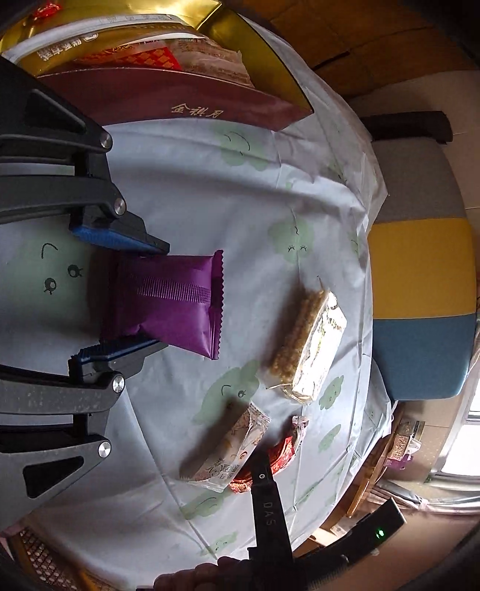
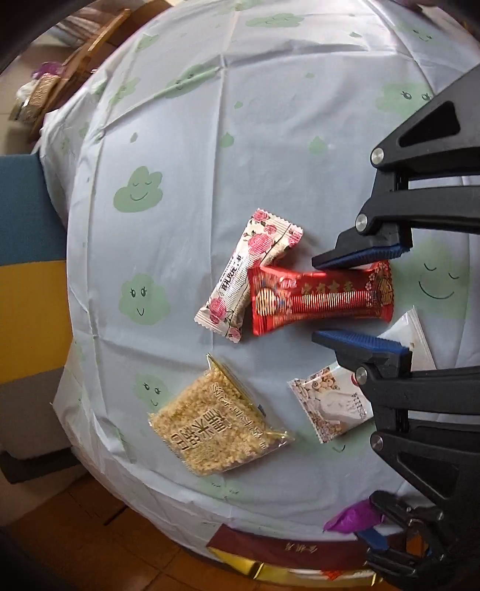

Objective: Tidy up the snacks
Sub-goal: 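Carry the purple candy into the gold tin and open the left tool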

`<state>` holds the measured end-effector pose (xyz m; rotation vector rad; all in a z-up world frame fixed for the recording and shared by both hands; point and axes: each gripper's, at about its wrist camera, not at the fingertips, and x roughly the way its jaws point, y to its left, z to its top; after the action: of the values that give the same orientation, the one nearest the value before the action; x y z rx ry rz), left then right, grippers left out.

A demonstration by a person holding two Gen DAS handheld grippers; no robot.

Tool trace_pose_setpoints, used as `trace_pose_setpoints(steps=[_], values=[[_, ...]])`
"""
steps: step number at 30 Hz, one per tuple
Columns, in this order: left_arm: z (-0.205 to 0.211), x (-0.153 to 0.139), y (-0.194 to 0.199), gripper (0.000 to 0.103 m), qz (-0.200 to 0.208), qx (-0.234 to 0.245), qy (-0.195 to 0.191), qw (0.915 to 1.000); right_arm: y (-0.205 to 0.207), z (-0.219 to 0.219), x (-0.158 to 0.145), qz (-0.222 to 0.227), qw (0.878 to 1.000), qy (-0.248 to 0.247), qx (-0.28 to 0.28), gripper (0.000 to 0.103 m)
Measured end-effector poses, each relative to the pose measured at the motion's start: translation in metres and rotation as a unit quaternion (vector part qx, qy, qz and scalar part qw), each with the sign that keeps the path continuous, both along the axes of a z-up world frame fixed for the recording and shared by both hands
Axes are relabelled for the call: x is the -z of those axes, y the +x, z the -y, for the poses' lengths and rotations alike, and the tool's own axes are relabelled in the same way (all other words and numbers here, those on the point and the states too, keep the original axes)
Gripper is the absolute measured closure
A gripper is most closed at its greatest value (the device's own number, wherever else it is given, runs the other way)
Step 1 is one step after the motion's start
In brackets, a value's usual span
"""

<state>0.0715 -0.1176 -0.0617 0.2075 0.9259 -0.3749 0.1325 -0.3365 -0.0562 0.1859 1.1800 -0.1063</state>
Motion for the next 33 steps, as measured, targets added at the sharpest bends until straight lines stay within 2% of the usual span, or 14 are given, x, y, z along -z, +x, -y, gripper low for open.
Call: trace_pose_setpoints(steps=[2, 7, 10, 18, 24, 29, 33], values=[[-0.001, 0.001, 0.001, 0.057, 0.000, 0.001, -0.003, 1.0000, 0.000, -0.005, 0.001, 0.004, 1.000, -0.018, -0.010, 0.080], [0.000, 0.002, 0.002, 0.057, 0.000, 0.002, -0.005, 1.0000, 0.002, 0.007, 0.004, -0.002, 1.000, 0.015, -0.003, 0.079], [0.000, 0.002, 0.000, 0.057, 0.008, 0.001, -0.004, 1.0000, 0.001, 0.011, 0.005, 0.000, 1.000, 0.018, -0.002, 0.078], [0.001, 0.000, -0.001, 0.061, 0.010, -0.019, -0.005, 0.9998, -0.003, -0.001, 0.002, 0.001, 0.999, -0.039, -0.032, 0.078], [-0.001, -0.004, -0.005, 0.062, 0.002, -0.027, -0.005, 0.9996, -0.001, -0.002, 0.003, 0.002, 0.998, -0.043, -0.035, 0.078], [-0.005, -0.018, -0.013, 0.062, 0.013, -0.026, -0.015, 0.9995, -0.003, -0.005, 0.003, 0.004, 0.998, -0.048, -0.037, 0.078], [-0.015, -0.038, -0.016, 0.062, 0.019, -0.034, -0.037, 0.9985, -0.006, -0.011, 0.003, 0.008, 0.997, -0.058, -0.042, 0.078]])
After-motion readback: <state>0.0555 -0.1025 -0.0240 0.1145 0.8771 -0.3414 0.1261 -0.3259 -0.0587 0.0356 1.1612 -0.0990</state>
